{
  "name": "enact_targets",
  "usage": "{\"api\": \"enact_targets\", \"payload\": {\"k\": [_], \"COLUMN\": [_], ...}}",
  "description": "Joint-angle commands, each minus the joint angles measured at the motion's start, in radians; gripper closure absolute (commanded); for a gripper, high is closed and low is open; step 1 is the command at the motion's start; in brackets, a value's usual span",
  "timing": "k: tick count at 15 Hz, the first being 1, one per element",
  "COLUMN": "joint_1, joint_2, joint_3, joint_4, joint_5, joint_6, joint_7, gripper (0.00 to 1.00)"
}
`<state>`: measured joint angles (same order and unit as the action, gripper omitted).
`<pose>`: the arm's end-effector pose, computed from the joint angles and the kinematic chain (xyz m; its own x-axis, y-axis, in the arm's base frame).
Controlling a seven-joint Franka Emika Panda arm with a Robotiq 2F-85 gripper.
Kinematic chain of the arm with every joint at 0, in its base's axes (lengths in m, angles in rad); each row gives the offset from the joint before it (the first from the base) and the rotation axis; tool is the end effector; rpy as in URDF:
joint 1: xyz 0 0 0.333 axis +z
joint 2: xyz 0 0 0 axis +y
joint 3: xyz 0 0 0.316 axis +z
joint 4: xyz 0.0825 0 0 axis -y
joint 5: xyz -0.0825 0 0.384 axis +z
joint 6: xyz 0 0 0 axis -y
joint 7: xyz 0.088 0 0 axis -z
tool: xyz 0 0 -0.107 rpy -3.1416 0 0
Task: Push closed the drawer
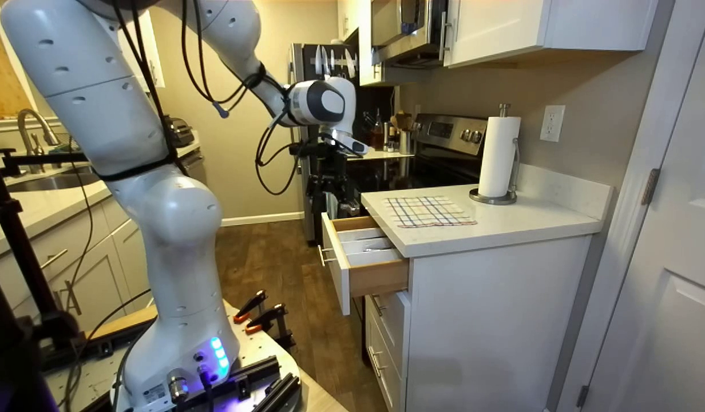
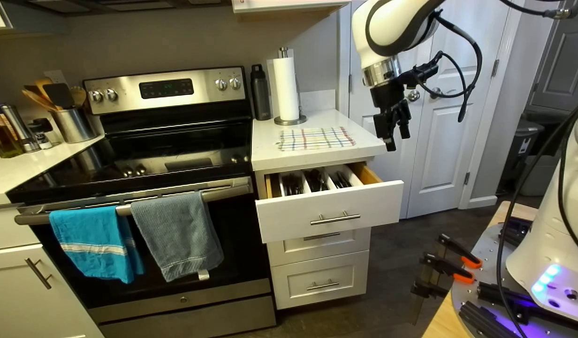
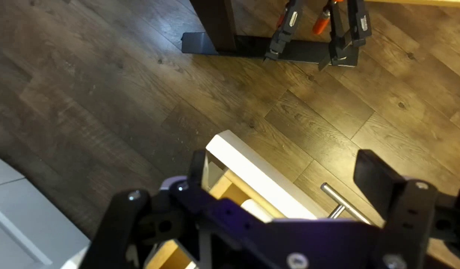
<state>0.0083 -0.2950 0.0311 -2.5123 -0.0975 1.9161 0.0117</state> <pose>0.3957 0.0085 0.3659 0.9532 0.0549 -0.2973 0.0853 -0.9923 0.0902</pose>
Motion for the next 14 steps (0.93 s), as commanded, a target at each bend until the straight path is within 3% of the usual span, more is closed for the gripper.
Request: {"api": "enact_targets", "payload": {"k": [1, 6, 10, 11, 14], "joint_1": [0.069, 0.163, 0.205, 0.202, 0.21], "joint_2": [-0.035, -0.02, -0.019, -0.001, -0.001], "joint_3": [0.104, 0.206, 0.244, 0.233, 0.243], "joint_4": [-0.073, -0.108, -0.155, -0.113, -0.131], "joint_5": [-0.097, -0.225, -0.346, -0.289, -0.319], "joint_6": [0.05, 0.078, 0.209, 0.139, 0.178], "joint_7": [0.07, 0.058, 0.052, 0.059, 0.058], "gripper": [0.0, 0.0, 0.0, 0.0, 0.0]}}
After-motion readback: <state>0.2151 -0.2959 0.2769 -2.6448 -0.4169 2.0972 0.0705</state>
